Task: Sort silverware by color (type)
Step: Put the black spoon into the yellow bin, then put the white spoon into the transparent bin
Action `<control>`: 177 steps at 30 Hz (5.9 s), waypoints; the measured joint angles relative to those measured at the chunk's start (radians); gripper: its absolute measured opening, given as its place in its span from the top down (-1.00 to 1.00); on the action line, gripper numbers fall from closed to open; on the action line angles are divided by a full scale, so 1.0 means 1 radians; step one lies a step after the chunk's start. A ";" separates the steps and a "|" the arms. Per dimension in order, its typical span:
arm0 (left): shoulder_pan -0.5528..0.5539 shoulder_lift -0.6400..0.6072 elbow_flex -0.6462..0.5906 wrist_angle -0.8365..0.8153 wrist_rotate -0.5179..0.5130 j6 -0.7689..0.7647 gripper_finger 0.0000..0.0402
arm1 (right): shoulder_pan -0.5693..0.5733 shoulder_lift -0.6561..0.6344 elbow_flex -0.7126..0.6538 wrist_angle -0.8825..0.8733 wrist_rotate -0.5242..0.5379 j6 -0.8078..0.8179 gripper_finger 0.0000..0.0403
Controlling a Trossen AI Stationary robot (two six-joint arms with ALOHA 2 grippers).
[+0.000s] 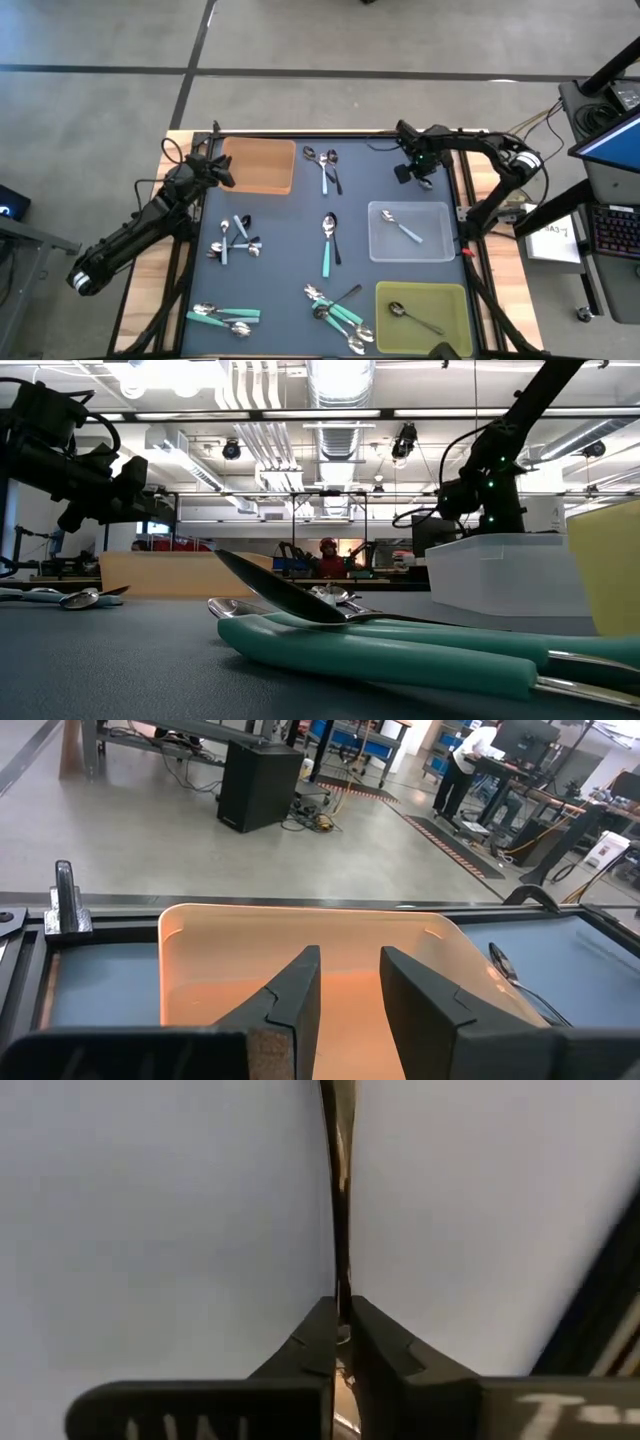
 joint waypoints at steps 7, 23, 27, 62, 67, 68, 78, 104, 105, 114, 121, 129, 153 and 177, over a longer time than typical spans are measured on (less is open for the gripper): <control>0.000 0.000 0.000 0.000 0.000 0.000 0.56 | 0.061 -0.237 0.002 -0.009 -0.138 0.114 0.95; 0.000 0.000 0.000 0.000 0.000 0.000 0.56 | 0.972 -0.556 0.004 -0.003 -0.185 0.651 0.95; 0.000 0.000 0.000 0.000 0.000 0.000 0.56 | 1.258 -0.532 0.004 0.027 -0.123 0.793 0.95; 0.000 0.000 0.000 0.000 0.000 0.000 0.56 | 1.772 -0.276 0.055 0.154 -0.181 1.130 0.53; 0.000 0.000 0.000 0.000 0.000 0.000 0.56 | 1.772 -0.275 0.125 0.153 0.000 1.072 0.60; 0.000 0.000 0.000 0.000 0.000 0.000 0.56 | 1.772 -0.275 0.138 0.152 0.044 1.057 0.61; 0.000 0.000 0.000 0.000 0.000 0.000 0.56 | 1.753 -0.275 0.217 0.143 0.483 0.927 0.66; -0.001 0.102 0.147 -0.217 0.536 -0.173 0.56 | 1.373 -0.315 0.220 0.142 0.477 0.710 0.66; -0.001 0.119 0.176 -0.257 0.551 -0.160 0.56 | 1.365 -0.315 0.220 0.142 0.467 0.710 0.66; -0.042 0.259 0.376 -0.438 0.591 -0.195 0.56 | 1.322 -0.315 0.219 0.139 0.410 0.706 0.66; -0.156 0.377 0.595 -0.433 0.600 -0.202 0.56 | 1.322 -0.315 0.219 0.139 0.410 0.669 0.66; -0.329 0.605 0.703 -0.612 0.594 -0.173 0.56 | 1.322 -0.315 0.219 0.139 0.410 0.622 0.66; -0.771 1.057 0.707 -1.106 0.282 -0.433 0.56 | 1.322 -0.315 0.219 0.111 0.365 0.569 0.66; -0.836 1.116 0.707 -0.855 0.338 -0.434 0.50 | 1.323 -0.315 0.219 0.113 0.342 0.573 0.45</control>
